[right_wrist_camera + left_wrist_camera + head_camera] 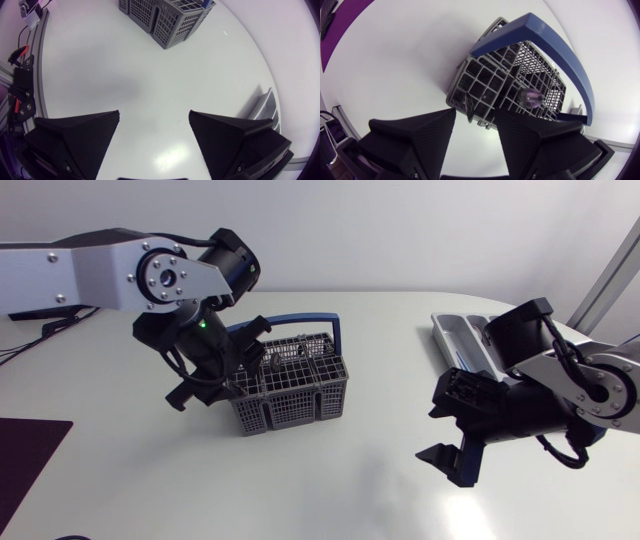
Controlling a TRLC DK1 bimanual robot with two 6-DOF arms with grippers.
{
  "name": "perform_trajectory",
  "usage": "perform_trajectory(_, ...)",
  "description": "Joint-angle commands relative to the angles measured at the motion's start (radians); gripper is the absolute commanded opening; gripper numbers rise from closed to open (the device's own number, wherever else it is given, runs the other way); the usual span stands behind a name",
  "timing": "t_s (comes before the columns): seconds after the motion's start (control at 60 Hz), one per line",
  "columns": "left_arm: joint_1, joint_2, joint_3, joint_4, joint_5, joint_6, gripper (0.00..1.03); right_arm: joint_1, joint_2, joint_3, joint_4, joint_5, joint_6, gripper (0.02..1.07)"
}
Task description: Unload the cutlery basket into the drawer organizer.
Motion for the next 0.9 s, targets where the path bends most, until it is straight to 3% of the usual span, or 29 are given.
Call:
perform_trajectory(0.0, 0.016, 0.025, 0.025, -0.001, -0.022, -0.036, 0.40, 0.013, 0.004, -0.022, 0.014, 0.001, 0.025, 1.02)
perform_trajectory(0.2, 0.020, 0.027, 0.024, 0.000, -0.032, -0.037, 0.35, 0.030, 0.012, -0.033, 0.030, 0.001, 0.036, 1.02)
perform_trajectory(0.267, 0.023, 0.027, 0.024, 0.000, -0.034, -0.037, 0.29, 0.035, 0.013, -0.035, 0.033, 0.001, 0.037, 1.02)
perform_trajectory(0.65, 0.020, 0.027, 0.019, 0.005, -0.022, -0.043, 0.24, 0.052, 0.019, -0.056, 0.060, 0.015, 0.045, 1.02)
perform_trajectory(0.883, 0.025, 0.024, -0.004, 0.020, -0.020, -0.040, 0.12, 0.053, 0.015, -0.064, 0.060, 0.015, 0.047, 1.02)
